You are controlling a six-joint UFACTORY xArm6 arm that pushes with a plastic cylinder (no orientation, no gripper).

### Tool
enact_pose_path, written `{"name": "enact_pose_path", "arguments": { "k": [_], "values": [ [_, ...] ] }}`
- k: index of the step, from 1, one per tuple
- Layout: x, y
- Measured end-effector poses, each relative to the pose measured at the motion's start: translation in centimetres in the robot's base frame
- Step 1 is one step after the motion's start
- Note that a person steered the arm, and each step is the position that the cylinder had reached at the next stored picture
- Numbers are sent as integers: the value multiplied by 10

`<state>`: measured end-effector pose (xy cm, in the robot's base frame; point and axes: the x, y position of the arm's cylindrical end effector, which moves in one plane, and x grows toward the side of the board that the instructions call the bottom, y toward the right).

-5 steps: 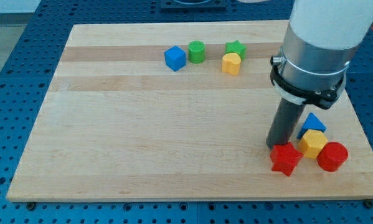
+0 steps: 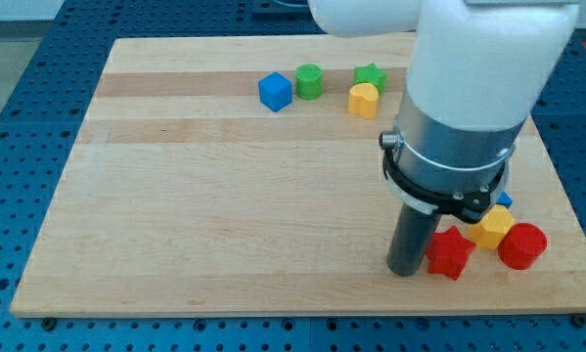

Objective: Move the red star diagonal to the cube

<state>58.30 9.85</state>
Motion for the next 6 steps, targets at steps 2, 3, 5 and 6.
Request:
{"name": "enact_pose_path", "arguments": {
  "k": [2, 3, 5, 6],
  "values": [
    [0, 19],
    [0, 25],
    [0, 39],
    [-2, 6]
  ]
}}
